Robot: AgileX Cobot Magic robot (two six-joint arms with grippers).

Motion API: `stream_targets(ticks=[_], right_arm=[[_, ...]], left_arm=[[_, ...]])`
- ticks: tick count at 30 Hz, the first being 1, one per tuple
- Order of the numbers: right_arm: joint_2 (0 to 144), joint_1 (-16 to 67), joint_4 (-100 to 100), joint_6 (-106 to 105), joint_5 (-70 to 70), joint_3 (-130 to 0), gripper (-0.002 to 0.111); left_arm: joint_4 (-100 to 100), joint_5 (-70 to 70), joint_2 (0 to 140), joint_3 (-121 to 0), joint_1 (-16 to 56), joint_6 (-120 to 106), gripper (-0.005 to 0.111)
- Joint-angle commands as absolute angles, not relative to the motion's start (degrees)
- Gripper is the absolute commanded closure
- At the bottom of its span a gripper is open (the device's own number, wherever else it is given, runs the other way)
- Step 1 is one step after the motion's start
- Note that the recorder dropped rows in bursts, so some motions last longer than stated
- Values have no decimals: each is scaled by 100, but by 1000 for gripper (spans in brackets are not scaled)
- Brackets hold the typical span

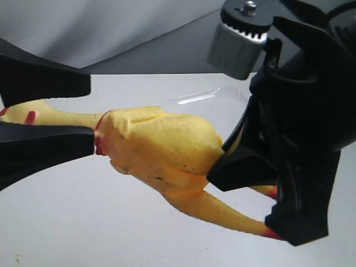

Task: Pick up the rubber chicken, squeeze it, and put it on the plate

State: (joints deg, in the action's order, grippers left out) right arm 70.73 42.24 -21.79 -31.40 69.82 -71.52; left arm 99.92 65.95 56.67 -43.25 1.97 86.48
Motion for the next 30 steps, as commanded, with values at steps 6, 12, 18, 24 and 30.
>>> stream_targets(ticks=[6,12,18,24,30], right_arm=[[7038,4228,-2499,-3421,6996,-7177,108],[7038,4228,-2499,-3440,6996,-7177,108],[7038,4228,-2499,-3450,6996,-7177,108],[7038,4228,-2499,-3450,6996,-7177,108],[7038,4228,-2499,-3461,6996,-7177,108]], left_arm=[[9995,6253,6561,-4365,294,6936,41],[9995,6266,6561,-4339,353,6725,42],[9995,6157,6561,-4330,888,6767,42],[9995,5935,6561,-4167,927,6856,42],[9995,5623,6561,-3935,927,6856,54]])
